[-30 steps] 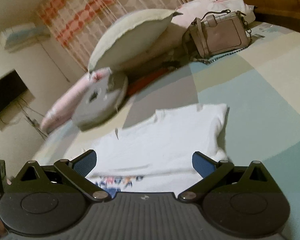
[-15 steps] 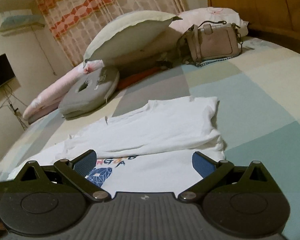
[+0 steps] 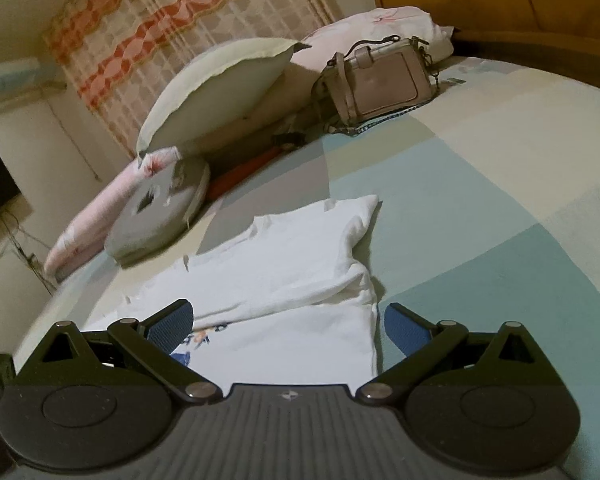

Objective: Fold clothes
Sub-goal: 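Move the open left gripper across the sweatshirt to the other sleeve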

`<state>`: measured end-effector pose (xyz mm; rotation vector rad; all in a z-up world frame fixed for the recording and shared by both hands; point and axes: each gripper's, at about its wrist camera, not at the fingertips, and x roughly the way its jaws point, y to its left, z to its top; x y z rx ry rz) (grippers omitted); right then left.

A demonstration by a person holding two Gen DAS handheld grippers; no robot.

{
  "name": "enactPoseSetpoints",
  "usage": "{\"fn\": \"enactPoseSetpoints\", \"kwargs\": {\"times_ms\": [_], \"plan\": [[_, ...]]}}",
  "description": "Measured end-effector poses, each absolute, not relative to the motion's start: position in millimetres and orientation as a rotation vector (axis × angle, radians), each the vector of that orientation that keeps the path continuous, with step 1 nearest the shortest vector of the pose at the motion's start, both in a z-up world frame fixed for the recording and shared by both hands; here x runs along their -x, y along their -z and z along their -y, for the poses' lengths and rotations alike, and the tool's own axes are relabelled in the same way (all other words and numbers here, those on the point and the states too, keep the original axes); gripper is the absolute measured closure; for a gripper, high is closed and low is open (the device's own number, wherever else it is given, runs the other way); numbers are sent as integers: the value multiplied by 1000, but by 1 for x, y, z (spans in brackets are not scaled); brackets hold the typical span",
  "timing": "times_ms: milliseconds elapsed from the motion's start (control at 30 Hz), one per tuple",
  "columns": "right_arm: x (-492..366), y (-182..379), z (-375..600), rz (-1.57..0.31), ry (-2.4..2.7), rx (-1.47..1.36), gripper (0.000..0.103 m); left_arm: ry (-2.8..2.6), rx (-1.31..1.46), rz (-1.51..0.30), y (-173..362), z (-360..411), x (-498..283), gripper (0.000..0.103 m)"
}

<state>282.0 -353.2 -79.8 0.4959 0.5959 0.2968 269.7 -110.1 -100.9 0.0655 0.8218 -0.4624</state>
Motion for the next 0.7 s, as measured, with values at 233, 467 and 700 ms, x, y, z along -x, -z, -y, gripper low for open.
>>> {"fn": "enactPoseSetpoints", "kwargs": {"times_ms": [233,467,700], "plan": [[-280,78,348,-593,-297,-462,0,443,11,-802,105,116,-299,5],[-284,76,347,-590,-322,-495,0,518,103,-874,100,102,-279,4],[-287,71,326,-592,-371,-494,0,339,146,-783,72,36,-247,4]]}}
